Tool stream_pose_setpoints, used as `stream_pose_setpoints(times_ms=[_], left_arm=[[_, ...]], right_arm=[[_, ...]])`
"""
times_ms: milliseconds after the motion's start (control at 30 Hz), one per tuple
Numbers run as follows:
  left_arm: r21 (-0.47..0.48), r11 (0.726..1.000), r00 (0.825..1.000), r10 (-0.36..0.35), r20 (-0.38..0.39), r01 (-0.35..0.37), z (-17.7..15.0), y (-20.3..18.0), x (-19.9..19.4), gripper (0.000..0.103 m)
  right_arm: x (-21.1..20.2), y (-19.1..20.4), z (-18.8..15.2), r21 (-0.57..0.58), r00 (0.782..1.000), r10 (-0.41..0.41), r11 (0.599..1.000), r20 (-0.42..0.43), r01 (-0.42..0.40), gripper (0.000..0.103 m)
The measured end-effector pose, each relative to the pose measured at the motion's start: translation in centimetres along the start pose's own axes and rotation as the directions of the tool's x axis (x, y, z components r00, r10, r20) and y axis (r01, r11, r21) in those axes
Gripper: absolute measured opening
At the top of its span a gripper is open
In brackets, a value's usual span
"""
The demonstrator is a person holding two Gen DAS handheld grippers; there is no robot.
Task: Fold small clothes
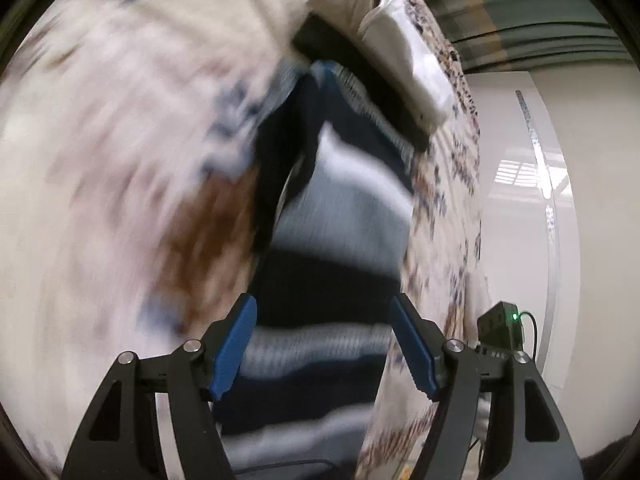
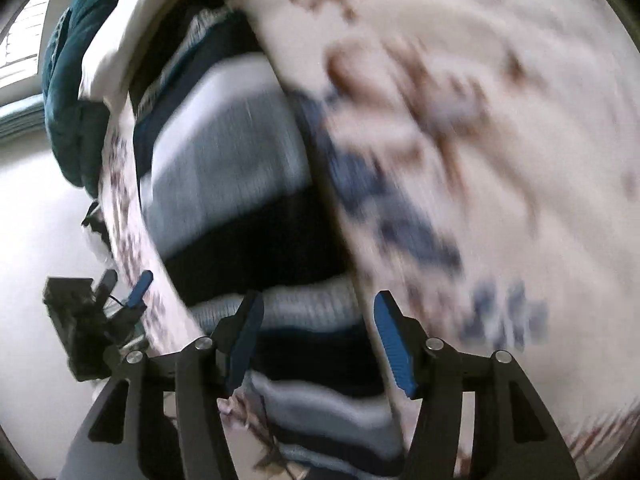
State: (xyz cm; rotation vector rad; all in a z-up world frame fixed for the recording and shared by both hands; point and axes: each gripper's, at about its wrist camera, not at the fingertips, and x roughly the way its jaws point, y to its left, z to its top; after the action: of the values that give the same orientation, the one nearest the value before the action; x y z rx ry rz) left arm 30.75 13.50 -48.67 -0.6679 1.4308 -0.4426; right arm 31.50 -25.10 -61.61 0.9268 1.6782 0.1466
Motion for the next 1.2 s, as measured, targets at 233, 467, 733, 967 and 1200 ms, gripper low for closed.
stream_pose_setpoints(times_ms=[233,467,733,967,1200], left_arm=[[-0.143,0.983,0.986,0.095,-0.137,-0.115,-14.9,7.4,-0.9,0.067],[-0.146,0.985,0.978,0.064,-0.197,-0.094,-21.9,10.1,1.0,0.067],[-0.141,0.987,0.983,0.051,-0.174,-0.076,-23.2,9.7,0.5,0.067],[-0.170,0.984,0.987,0.026,-0.158,-0.053,-23.9,10.1,0.6,0.067],[-0.151,0.987,0.986,0.024,-0.163,-0.049,-24.3,9.9,0.7,0.067]], right_arm=[[3.0,-7.7,-12.6,0.052,0.983,-0.012,0.998,-0.183,0.022,0.061],[9.3,-11.5,-21.4,0.047,0.949,0.055,0.998,-0.310,-0.042,0.061],[14.8,-10.3,-26.7,-0.047,0.939,-0.023,0.999,-0.342,0.007,0.038],[13.6,-9.5,-26.9,-0.055,0.962,0.025,0.998,-0.270,-0.041,0.023],[16.1,-6.5,-27.7,-0.107,0.960,-0.072,0.993,-0.272,0.044,0.011]])
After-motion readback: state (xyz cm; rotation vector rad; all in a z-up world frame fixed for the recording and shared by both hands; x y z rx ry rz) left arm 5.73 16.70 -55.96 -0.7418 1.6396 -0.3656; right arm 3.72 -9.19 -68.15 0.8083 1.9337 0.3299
